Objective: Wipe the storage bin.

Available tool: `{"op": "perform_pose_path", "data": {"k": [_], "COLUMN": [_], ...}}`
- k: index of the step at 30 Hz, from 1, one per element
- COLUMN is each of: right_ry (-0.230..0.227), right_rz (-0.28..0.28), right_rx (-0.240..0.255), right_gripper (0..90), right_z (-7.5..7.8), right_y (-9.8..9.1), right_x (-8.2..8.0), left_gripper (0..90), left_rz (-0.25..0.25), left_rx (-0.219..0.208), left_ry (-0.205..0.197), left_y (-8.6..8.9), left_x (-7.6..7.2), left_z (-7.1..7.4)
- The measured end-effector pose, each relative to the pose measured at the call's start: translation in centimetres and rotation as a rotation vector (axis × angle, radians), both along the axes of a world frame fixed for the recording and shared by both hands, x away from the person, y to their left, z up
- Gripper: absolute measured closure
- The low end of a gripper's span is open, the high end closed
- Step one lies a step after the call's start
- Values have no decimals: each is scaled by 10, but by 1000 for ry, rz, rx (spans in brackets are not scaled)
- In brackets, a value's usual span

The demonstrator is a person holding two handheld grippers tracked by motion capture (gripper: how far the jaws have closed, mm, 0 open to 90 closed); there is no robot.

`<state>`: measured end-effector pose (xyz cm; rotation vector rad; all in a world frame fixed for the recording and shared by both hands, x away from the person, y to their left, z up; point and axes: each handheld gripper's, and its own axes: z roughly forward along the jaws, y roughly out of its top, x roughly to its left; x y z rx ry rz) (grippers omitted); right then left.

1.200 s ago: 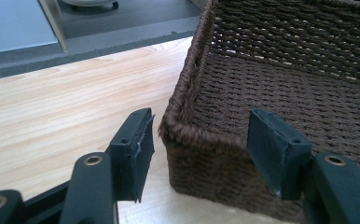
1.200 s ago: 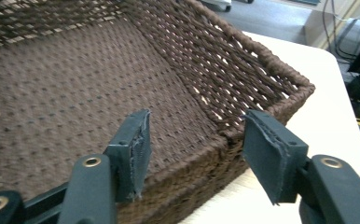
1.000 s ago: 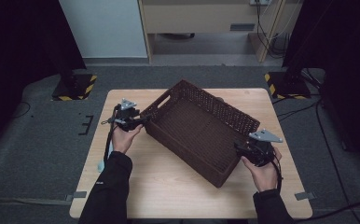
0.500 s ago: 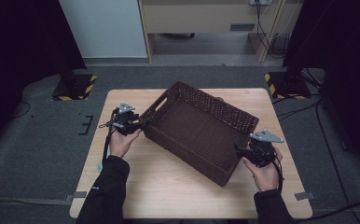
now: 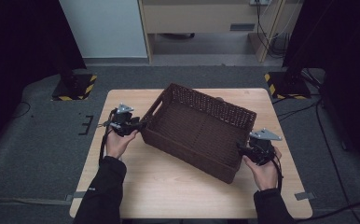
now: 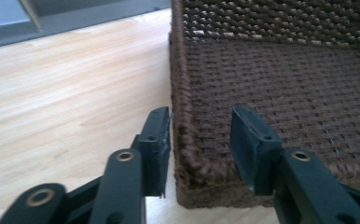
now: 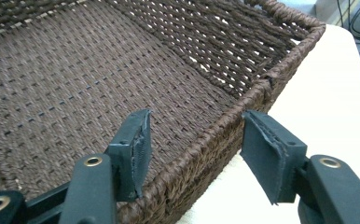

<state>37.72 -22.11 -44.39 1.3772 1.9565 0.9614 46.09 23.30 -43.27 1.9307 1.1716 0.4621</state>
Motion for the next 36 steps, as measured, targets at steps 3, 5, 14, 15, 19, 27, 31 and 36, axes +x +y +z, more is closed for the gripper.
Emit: {"op": "perform_pose_path", "data": {"k": [3, 5, 14, 15, 19, 27, 31, 36], "right_ry": [-14, -22, 32, 34, 4, -21, 17, 6], "right_rz": [9, 12, 27, 24, 7, 23, 49, 35], "right_rx": [13, 15, -9, -10, -49, 4, 16, -10], "right_gripper": [388, 382, 512, 522, 554, 474, 616, 671], "right_z": [4, 7, 1, 0, -3, 4, 4, 3], "right_y": [-1, 0, 2, 2, 1, -11, -10, -6], "right_x": [-4, -8, -10, -9, -1, -10, -15, -9], "left_gripper": [600, 602, 599, 598, 602, 688, 685, 674], "left_rz": [10, 4, -17, -17, -20, -21, -11, -4], "left_rx": [-11, 5, 40, 32, 40, 33, 27, 31], "left_ry": [17, 17, -17, -25, 0, 32, 30, 14], "left_y": [1, 0, -2, -1, 0, 1, 0, 2], "left_x": [-4, -7, -27, -28, -25, -38, -53, -76], "left_z": [1, 2, 6, 7, 5, -1, -1, 0]}}
